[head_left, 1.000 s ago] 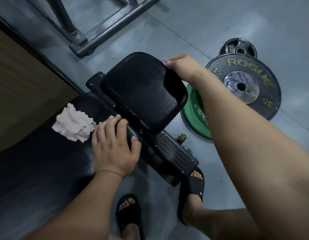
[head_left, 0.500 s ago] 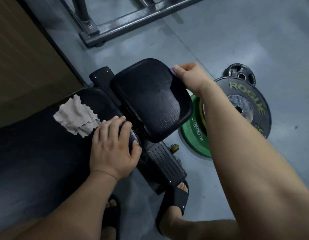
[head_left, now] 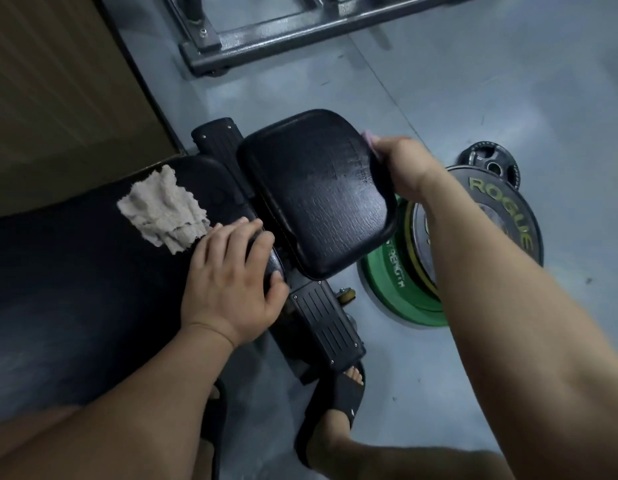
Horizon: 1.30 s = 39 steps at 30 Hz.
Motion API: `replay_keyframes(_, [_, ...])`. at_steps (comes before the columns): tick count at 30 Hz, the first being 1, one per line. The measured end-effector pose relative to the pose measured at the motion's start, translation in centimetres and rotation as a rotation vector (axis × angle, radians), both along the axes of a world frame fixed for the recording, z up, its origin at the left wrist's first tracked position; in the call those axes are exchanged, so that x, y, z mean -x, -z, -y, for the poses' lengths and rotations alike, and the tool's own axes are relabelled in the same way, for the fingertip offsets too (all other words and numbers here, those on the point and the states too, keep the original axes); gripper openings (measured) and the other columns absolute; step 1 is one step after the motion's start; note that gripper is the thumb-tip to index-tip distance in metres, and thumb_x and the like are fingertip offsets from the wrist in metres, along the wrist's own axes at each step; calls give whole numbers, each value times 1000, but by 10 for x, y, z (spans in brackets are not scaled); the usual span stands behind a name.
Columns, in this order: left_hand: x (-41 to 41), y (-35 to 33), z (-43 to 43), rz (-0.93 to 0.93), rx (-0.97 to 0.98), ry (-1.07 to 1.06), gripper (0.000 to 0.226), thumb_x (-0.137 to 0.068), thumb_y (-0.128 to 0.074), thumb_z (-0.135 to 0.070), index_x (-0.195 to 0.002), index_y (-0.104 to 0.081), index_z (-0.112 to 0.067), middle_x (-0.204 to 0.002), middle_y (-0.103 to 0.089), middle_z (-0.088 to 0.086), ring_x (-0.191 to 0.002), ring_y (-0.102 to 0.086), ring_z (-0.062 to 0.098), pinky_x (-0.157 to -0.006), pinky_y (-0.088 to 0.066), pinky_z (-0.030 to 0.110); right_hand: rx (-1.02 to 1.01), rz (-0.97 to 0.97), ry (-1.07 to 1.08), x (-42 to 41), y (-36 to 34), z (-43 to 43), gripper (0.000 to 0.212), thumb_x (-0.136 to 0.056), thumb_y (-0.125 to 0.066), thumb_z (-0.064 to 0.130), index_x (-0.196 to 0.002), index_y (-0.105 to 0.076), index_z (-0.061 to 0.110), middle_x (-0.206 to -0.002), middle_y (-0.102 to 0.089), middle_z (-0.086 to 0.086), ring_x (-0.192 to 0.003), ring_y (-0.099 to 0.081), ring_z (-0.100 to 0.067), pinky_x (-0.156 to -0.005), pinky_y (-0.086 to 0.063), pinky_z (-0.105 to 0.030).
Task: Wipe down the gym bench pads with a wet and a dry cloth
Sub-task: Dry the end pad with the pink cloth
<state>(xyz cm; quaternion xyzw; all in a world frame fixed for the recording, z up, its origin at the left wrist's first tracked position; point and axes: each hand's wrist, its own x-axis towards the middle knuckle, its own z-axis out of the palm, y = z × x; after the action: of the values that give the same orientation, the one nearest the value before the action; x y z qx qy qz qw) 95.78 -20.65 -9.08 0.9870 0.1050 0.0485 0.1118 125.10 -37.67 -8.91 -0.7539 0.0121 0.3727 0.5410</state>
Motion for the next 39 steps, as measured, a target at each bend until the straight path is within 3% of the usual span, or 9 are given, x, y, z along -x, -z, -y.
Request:
replay_keyframes(4, [0, -1, 0, 6, 5, 1, 50, -82, -57, -38, -124, -60, -11, -138, -54, 10, -134, -46, 33, -115, -29, 49, -51, 69, 50, 9, -16, 21, 13, -99, -66, 18, -102, -65, 6, -91, -71, -6, -94, -64, -17, -90, -52, -27])
replay_keyframes(7, [0, -2, -1, -3, 13, -1, 49, -82, -56, -39, -124, -60, -12, -139, -54, 10, -134, -45, 32, -116, -27, 48, -28, 166, 29, 8, -25, 6, 28, -90, -78, 18, -108, -62, 3, -103, -77, -10, -104, -73, -22, -107, -51, -38])
replay_keyframes(11, [0, -2, -1, -2, 24, -7, 50, -82, -57, -39, -124, -60, -13, -139, -54, 9, -135, -44, 31, -117, -26, 47, 39, 309, -79, -9, -30, -35, 46, -71, -93, 28, -96, -69, -2, -105, -76, -18, -105, -74, -31, -102, -55, -45])
replay_keyframes(14, [0, -2, -2, -15, 19, 0, 50, -83, -57, -40, -125, -60, -13, -140, -54, 9, -136, -43, 30, -118, -25, 47, 81, 370, -144, -19, -31, -75, 17, -88, -79, 7, -98, -71, -5, -100, -74, -19, -90, -75, -19, -89, -59, -28])
replay_keyframes(17, [1, -2, -3, -21, 19, 2, 50, -83, -57, -40, -126, -60, -14, -140, -54, 9, -136, -43, 30, -118, -27, 48, 267, 585, -336, -19, -27, -109, 7, -91, -77, 28, -90, -76, 21, -99, -78, -4, -87, -70, -10, -82, -54, -21])
replay_keyframes(25, [1, -1, -1, -1, 30, 4, 49, -84, -55, -40, -125, -60, -14, -140, -54, 8, -136, -44, 30, -118, -26, 48, 381, 784, -303, 10, -31, -67, 23, -94, -72, 29, -114, -78, 19, -90, -69, 13, -78, -59, 8, -75, -37, 0])
replay_keyframes(29, [1, -2, -1, 29, 34, 1, 48, -83, -56, -38, -122, -61, -12, -137, -55, 9, -134, -46, 31, -118, -25, 46, 421, 1040, -357, 52, -31, -23, 21, -98, -67, 26, -109, -80, 14, -92, -62, 7, -95, -62, -17, -90, -43, -12])
replay_keyframes(32, [1, -3, -1, 27, 36, -3, 47, -83, -56, -39, -122, -61, -13, -138, -55, 8, -134, -45, 31, -118, -23, 44, 492, 1173, -357, 97, -22, 6, 25, -100, -63, 28, -111, -79, 12, -101, -62, -11, -96, -59, -35, -89, -52, -38])
replay_keyframes(39, [1, -2, -1, 30, 21, -9, 48, -83, -56, -39, -123, -60, -14, -138, -55, 8, -134, -45, 31, -117, -25, 45, 649, 1240, -295, 69, -19, -12, 37, -104, -52, 34, -100, -77, 8, -87, -53, -20, -76, -56, -37, -70, -47, -36])
